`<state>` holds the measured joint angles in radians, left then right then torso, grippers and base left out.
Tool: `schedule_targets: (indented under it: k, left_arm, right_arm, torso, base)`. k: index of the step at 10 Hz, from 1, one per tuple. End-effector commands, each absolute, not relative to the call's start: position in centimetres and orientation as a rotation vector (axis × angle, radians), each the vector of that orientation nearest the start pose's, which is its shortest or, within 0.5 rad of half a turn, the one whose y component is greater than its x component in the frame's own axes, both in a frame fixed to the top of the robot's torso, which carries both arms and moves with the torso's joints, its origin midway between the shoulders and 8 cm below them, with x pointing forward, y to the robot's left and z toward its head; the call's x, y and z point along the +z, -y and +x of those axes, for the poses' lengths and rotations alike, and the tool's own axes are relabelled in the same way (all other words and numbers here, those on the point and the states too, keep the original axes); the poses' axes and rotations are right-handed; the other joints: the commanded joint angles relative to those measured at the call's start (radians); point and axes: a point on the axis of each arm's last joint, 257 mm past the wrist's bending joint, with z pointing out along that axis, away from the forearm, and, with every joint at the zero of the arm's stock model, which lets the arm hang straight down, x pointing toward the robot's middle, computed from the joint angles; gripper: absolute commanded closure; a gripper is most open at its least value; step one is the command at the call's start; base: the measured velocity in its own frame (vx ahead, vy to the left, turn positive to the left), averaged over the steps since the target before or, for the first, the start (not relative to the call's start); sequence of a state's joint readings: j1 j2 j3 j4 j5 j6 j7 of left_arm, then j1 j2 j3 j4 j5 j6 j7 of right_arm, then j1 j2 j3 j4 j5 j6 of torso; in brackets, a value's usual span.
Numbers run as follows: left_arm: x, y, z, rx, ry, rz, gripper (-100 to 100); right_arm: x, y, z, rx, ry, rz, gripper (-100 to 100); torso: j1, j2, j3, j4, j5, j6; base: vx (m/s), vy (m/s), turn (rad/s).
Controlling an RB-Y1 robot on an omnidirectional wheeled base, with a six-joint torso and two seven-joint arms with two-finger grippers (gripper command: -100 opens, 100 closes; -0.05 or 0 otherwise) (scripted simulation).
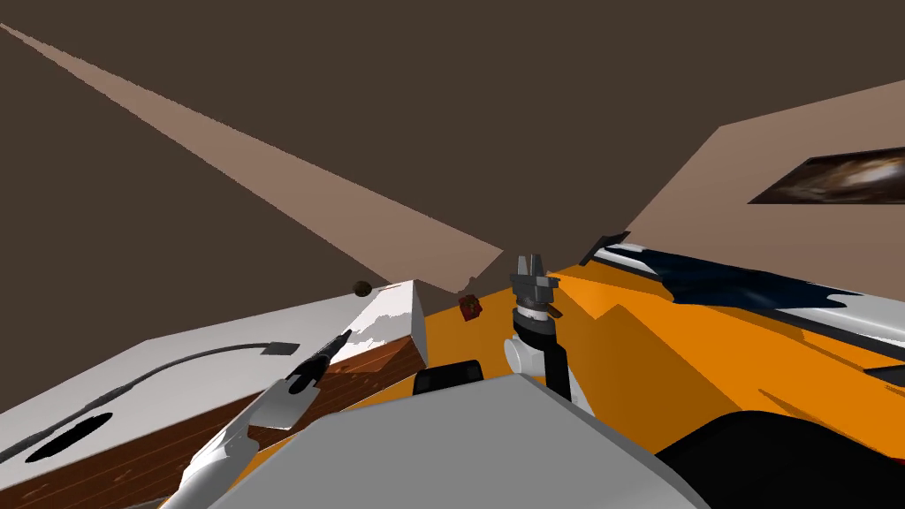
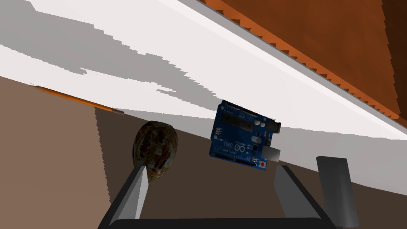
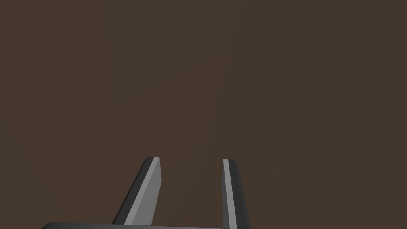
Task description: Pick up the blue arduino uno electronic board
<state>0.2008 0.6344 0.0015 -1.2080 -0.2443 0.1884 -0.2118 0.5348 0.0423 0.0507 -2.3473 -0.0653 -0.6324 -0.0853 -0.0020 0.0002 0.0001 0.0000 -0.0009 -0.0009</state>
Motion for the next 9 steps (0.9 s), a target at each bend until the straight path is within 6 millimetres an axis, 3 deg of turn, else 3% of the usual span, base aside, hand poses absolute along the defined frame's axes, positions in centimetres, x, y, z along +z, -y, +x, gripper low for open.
schedule_targets:
  k: [1, 4, 5, 6, 7, 9]
  left_arm:
    - [-42.8, -58.9, 35.5, 0.177, -2.004, -0.844, -100]
    - [-43.3, -60.3, 34.3, 0.232, -2.027, -0.851, -100]
    - [-43.2, -59.7, 34.8, 0.216, -2.020, -0.849, -100]
    - [-43.2, -59.8, 34.8, 0.219, -2.022, -0.849, 0]
    - [-43.8, -59.6, 34.8, 0.218, -2.024, -0.847, -100]
    - [-44.4, -59.4, 34.8, 0.217, -2.027, -0.845, -100]
  right_arm:
    - [6.6, 27.6, 30.3, 1.488, -0.390, 0.621, 0]
    - [6.6, 27.6, 30.3, 1.488, -0.390, 0.621, 0]
    - [6.6, 27.6, 30.3, 1.488, -0.390, 0.621, 0]
    - [6.6, 27.6, 30.3, 1.488, -0.390, 0.621, 0]
    - [6.6, 27.6, 30.3, 1.488, -0.390, 0.621, 0]
    - [6.6, 27.6, 30.3, 1.488, -0.390, 0.621, 0]
  torso:
    - [0.000, 0.000, 0.000, 0.000, 0.000, 0.000]
    - [0.001, 0.002, 0.001, 0.000, 0.000, 0.000]
    - [0.002, 0.002, 0.001, 0.000, 0.000, 0.000]
    - [0.002, 0.002, 0.001, 0.000, 0.001, -0.001]
    - [0.002, 0.003, 0.001, 0.001, 0.000, -0.001]
    - [0.002, 0.002, 0.001, 0.000, 0.001, -0.001]
  base:
    - [0.050, -0.015, -0.105]
    - [0.021, 0.002, -0.047]
    - [0.010, 0.009, -0.014]
    - [0.000, 0.000, 0.000]
    - [0.037, 0.024, 0.018]
    - [0.012, 0.007, 0.010]
